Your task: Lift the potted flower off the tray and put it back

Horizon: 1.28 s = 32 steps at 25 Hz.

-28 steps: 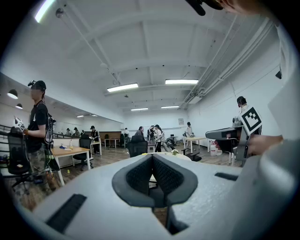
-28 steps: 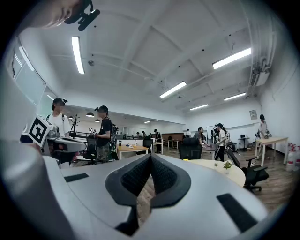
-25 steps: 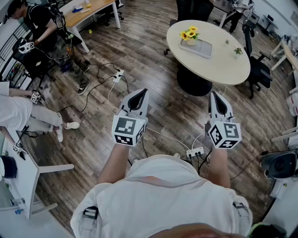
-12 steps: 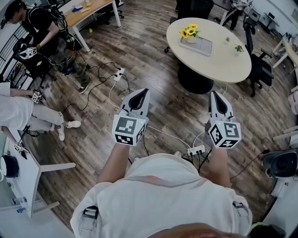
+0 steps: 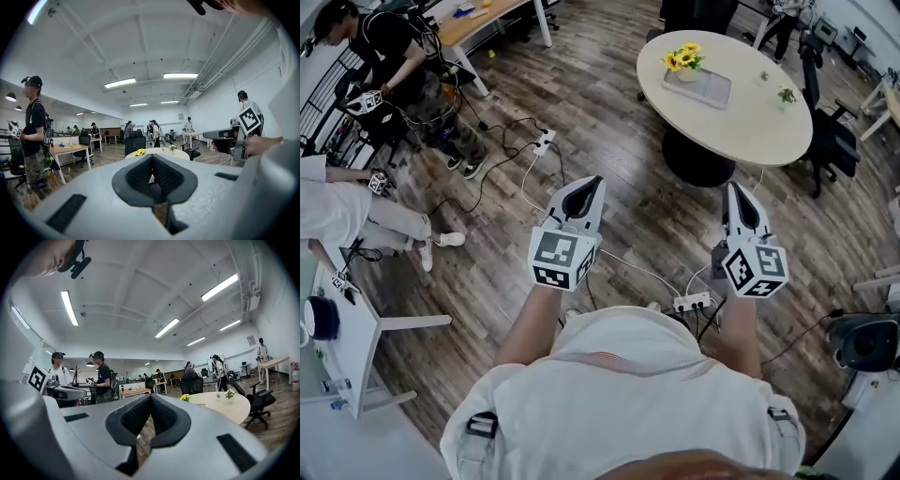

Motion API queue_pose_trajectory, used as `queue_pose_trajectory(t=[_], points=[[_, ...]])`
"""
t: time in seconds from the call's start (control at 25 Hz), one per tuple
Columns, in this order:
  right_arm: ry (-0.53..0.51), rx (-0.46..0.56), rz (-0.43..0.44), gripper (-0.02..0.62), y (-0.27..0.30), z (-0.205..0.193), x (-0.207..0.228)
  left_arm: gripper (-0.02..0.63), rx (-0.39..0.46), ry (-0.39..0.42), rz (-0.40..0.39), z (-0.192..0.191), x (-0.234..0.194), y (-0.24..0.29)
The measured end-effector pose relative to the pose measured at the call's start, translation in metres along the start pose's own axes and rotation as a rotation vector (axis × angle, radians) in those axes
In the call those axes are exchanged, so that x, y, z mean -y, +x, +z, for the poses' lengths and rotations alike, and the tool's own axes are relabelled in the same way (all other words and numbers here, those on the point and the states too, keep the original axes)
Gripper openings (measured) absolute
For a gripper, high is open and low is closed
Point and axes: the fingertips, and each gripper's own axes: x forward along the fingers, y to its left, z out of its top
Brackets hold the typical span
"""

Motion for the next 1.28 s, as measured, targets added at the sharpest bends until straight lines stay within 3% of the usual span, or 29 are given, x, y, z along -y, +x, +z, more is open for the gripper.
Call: queue_pose_trajectory(t=[0.28,0.6,0.72,1.0,1.28], points=[[0.056,-0.067,0.045,-0.002,-0.010,-0.035,0.051,0.005,-0.047,0.017,-0.002,-0.019,0.053,0.033],[0.013,-0.071,0.099,-0.002,0.014,-0.029,0.064,0.005,-0.045,-0.007,-0.017,-0.019,0.055,0.067],[-0.022,-0.071,0.088,-0.002,0.033,-0.025,0.078,0.005,-0.036,-0.017,-0.049,-0.017,0.046,0.099],[-0.042,-0.095,-0.029,-0.002,0.112,-0.023,0.139,0.005,-0.011,-0.024,-0.155,-0.011,0.009,0.220],[-0.039,-0.126,-0.103,-0.002,0.243,-0.012,0.163,0.005,-0.039,-0.042,-0.223,-0.006,-0.082,0.329]])
